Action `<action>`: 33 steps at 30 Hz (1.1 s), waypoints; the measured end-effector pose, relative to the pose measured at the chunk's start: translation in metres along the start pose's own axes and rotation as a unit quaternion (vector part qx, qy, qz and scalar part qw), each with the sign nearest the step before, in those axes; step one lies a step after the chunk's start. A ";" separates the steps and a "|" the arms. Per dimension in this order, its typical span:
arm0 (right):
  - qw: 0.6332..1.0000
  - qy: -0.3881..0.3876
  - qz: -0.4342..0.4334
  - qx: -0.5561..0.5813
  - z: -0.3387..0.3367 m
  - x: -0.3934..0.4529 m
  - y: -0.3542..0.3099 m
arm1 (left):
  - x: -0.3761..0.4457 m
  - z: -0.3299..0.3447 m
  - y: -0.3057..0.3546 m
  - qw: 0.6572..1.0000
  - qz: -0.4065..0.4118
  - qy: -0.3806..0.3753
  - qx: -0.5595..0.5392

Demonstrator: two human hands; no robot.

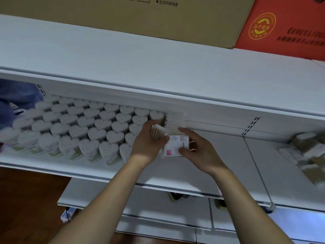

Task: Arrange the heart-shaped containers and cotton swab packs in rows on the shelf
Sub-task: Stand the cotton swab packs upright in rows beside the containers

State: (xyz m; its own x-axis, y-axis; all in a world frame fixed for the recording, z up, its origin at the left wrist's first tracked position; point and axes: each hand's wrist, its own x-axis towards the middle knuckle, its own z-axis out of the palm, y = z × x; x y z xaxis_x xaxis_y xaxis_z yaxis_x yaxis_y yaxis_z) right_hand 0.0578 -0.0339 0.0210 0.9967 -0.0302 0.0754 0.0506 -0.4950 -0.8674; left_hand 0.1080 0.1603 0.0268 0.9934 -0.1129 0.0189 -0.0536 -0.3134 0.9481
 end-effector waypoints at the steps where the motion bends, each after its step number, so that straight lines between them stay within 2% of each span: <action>1: 0.999 0.006 -0.007 -0.031 0.000 0.000 -0.001 | 0.000 -0.001 0.001 1.000 0.001 -0.005 0.005; 4: 0.995 0.014 -0.020 -0.098 0.002 0.002 0.001 | -0.004 -0.001 0.000 0.999 0.020 -0.022 0.030; 8: 0.979 -0.012 -0.032 -0.200 -0.002 0.005 0.004 | -0.005 -0.002 -0.005 0.998 0.025 -0.010 0.057; 12: 0.990 -0.035 -0.007 -0.140 -0.004 0.001 0.013 | 0.001 -0.008 -0.010 0.998 -0.043 0.038 0.005; 14: 0.990 -0.011 -0.011 -0.139 0.002 -0.001 0.022 | 0.000 -0.010 -0.010 0.997 -0.062 0.045 -0.030; 18: 0.977 0.134 -0.022 -0.165 0.022 0.000 0.036 | 0.002 -0.013 -0.013 0.991 -0.076 0.078 -0.079; 20: 0.970 0.173 -0.027 -0.170 0.033 0.001 0.040 | 0.001 -0.015 -0.013 0.988 -0.083 0.089 -0.090; 24: 0.962 0.170 -0.066 -0.202 0.053 0.003 0.051 | -0.004 -0.017 -0.013 0.991 -0.072 0.073 -0.087; 28: 0.939 0.219 -0.094 -0.250 0.060 0.009 0.064 | -0.007 -0.020 -0.014 0.992 -0.061 0.072 -0.078; 33: 0.921 0.227 -0.116 -0.295 0.061 0.015 0.066 | -0.010 -0.021 -0.016 0.993 -0.065 0.055 -0.077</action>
State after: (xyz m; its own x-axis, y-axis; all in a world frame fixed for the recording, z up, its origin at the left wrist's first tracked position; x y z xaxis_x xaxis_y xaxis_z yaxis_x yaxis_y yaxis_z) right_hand 0.0801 -0.0143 -0.0655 0.8279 -0.1573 0.5384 0.0819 -0.9157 -0.3934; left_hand 0.1015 0.1863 0.0178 0.9964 0.0261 -0.0802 0.0834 -0.1690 0.9821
